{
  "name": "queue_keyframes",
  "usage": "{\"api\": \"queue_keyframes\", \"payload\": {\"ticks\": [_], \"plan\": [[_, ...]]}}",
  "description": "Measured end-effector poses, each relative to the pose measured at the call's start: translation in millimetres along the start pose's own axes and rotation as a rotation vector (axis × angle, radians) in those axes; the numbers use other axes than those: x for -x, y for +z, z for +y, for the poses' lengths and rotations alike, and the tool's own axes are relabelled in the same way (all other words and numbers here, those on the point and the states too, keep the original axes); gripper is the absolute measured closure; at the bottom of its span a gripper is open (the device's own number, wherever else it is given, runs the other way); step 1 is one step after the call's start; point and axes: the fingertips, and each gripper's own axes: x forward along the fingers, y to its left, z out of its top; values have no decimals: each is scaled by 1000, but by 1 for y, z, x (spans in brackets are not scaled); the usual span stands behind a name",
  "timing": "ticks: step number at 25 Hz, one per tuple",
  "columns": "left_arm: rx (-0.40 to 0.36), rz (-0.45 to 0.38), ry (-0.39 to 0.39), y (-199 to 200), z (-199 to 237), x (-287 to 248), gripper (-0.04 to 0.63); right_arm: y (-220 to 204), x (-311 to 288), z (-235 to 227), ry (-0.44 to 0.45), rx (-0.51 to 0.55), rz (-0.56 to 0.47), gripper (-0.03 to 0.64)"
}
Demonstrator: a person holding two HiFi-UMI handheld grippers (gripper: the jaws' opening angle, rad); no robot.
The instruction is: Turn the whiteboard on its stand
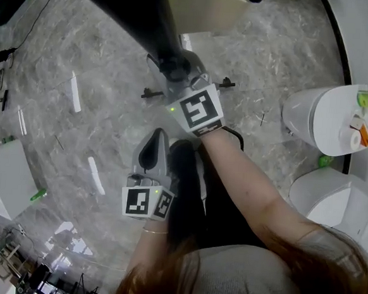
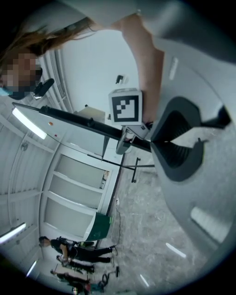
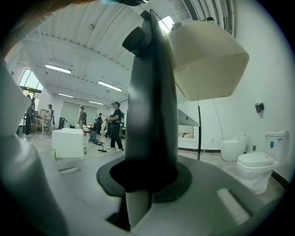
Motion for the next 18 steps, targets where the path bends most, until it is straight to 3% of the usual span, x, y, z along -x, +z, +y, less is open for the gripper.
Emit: {"api": "queue_keyframes", "payload": {"ticks": [10, 18], "plan": [[-7, 20, -45, -31, -37, 37, 595, -2, 48, 28, 9, 13, -12, 544], [-57, 82, -191, -66, -55, 84, 595, -5, 99, 56, -2, 9, -52, 543]]}}
